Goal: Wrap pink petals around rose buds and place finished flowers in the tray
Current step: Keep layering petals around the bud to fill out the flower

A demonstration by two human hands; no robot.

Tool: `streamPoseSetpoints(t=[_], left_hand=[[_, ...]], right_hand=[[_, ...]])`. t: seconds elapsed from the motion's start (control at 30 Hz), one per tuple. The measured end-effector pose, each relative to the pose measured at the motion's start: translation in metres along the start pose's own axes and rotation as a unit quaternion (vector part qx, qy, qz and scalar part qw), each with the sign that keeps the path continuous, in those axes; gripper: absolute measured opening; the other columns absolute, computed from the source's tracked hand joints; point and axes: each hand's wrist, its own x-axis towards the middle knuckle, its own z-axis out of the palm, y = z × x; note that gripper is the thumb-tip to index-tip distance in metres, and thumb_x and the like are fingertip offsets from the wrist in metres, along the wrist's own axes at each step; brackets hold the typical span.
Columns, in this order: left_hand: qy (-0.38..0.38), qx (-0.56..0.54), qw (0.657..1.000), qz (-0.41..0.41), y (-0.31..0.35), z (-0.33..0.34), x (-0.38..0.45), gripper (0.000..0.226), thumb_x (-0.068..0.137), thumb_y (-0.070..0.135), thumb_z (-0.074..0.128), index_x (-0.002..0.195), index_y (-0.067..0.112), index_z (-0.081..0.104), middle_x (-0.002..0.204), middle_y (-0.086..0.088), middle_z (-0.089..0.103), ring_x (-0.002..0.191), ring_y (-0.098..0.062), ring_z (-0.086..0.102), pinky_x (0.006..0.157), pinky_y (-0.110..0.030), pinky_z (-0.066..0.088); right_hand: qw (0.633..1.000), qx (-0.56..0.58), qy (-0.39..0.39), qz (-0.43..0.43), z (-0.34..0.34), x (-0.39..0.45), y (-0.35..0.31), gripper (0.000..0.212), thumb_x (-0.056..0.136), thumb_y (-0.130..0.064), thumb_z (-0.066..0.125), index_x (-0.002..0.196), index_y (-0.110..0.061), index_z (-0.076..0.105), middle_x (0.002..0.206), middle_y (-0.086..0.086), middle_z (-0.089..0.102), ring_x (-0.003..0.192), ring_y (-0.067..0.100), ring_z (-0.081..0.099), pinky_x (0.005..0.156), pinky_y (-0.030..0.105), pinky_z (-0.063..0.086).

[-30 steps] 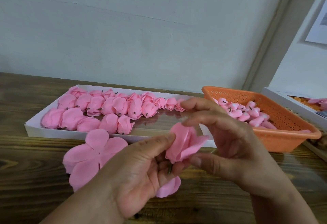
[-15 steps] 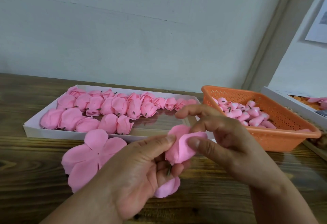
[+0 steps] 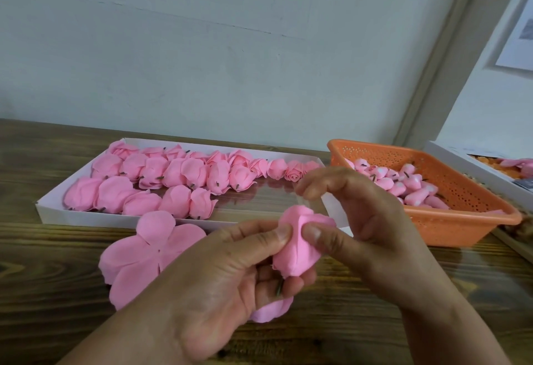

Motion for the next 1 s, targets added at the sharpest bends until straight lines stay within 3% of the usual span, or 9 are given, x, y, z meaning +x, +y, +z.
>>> streamPoseSetpoints(t=[0.07,0.2,0.47,0.63,0.8,1.0], left_hand=[[0.002,0.002,1.000,-0.009,-0.002,0.002,0.000,0.032,0.058,0.014,0.070,0.085,-0.003,0.075,0.081,-0.024,0.070,0.061,-0.029,0.068,0.046,-0.024,0.054],[0.004,-0.002,1.000,-0.019,-0.003,0.006,0.001,0.034,0.057,0.016,0.069,0.084,-0.004,0.073,0.077,-0.025,0.069,0.052,-0.026,0.065,0.042,-0.022,0.053],[0.009,-0.013,0.999,-0.031,-0.004,0.006,0.001,0.031,0.064,0.012,0.066,0.088,-0.007,0.073,0.073,-0.023,0.068,0.046,-0.024,0.063,0.039,-0.021,0.051],[0.025,-0.005,0.999,-0.022,-0.004,0.004,0.002,0.038,0.060,0.013,0.068,0.091,-0.009,0.070,0.074,-0.025,0.068,0.049,-0.025,0.064,0.040,-0.021,0.052],[0.017,0.040,0.999,0.010,-0.005,0.002,0.002,0.038,0.056,0.019,0.070,0.090,0.002,0.076,0.083,-0.019,0.072,0.063,-0.024,0.068,0.048,-0.020,0.053],[0.049,0.011,0.998,0.027,-0.007,-0.005,0.012,0.045,0.062,0.011,0.068,0.101,-0.011,0.067,0.084,-0.021,0.067,0.063,-0.023,0.066,0.051,-0.021,0.055]], right_hand=[[1.000,-0.007,-0.022,-0.022,-0.002,-0.001,0.000,0.022,0.080,-0.008,0.068,0.099,-0.015,0.060,0.110,0.003,0.059,0.115,0.025,0.053,0.098,0.037,0.040],[0.996,0.049,-0.071,0.013,-0.005,-0.001,-0.003,0.012,0.081,-0.009,0.066,0.090,-0.015,0.067,0.118,0.000,0.057,0.117,0.022,0.052,0.092,0.028,0.041],[0.986,0.110,-0.116,0.046,-0.011,0.003,-0.007,0.014,0.071,-0.016,0.069,0.084,-0.011,0.068,0.112,0.003,0.060,0.108,0.017,0.057,0.089,0.028,0.042],[0.994,0.071,-0.073,0.040,-0.005,0.003,-0.007,0.013,0.084,-0.012,0.064,0.072,-0.007,0.062,0.093,-0.002,0.062,0.088,0.013,0.060,0.077,0.022,0.044],[1.000,0.008,-0.007,0.024,0.006,0.004,-0.006,0.017,0.079,-0.008,0.064,0.067,-0.018,0.058,0.082,-0.006,0.064,0.080,0.010,0.061,0.072,0.020,0.044],[0.997,-0.008,0.030,0.067,0.016,0.009,0.003,0.021,0.074,-0.007,0.065,0.061,-0.020,0.054,0.076,-0.013,0.063,0.073,0.003,0.059,0.066,0.017,0.044]])
